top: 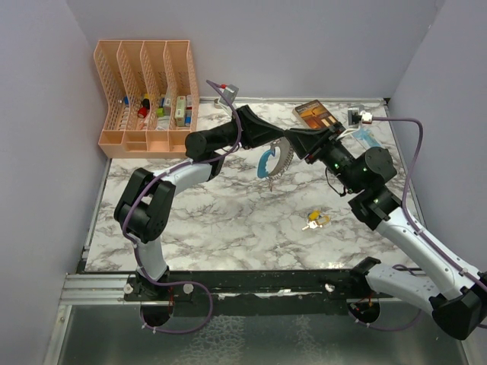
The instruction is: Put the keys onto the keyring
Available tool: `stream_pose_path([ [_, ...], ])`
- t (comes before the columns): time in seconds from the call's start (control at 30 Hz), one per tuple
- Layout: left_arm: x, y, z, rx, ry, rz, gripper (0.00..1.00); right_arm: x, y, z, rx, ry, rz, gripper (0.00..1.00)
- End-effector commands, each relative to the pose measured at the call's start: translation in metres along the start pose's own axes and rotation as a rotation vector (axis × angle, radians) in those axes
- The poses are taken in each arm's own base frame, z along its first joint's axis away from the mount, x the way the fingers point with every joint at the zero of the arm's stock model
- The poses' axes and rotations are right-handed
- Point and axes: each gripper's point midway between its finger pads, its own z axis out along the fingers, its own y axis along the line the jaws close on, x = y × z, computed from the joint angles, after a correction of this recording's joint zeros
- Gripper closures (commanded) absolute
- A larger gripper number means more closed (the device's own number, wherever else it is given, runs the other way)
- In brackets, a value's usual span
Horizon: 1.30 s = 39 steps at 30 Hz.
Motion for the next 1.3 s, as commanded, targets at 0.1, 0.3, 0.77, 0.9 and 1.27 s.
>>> stream_pose_path([
  [0.1,-0.018,-0.064,0.003,0.208,-0.053,0.23,1.0,-0.007,0.002,0.0,0.003,-0.014,-0.033,0.75],
  [0.3,-0.018,-0.067,0.003,0.217,-0.048,0.235,1.0,-0.004,-0.001,0.0,0.011,-0.01,-0.037,0.75],
  [0.77,-0.017,-0.072,0.003,0.224,-0.038,0.245,1.0,-0.005,-0.007,0.001,0.038,-0.017,-0.049,0.75],
  [0.9,-0.019,-0.073,0.005,0.229,-0.04,0.242,1.0,-0.001,-0.009,0.001,0.046,-0.005,-0.051,0.75],
  [1.27,-0.019,-0.077,0.005,0.235,-0.037,0.241,1.0,0.011,-0.017,0.006,0.047,0.014,-0.038,0.76],
])
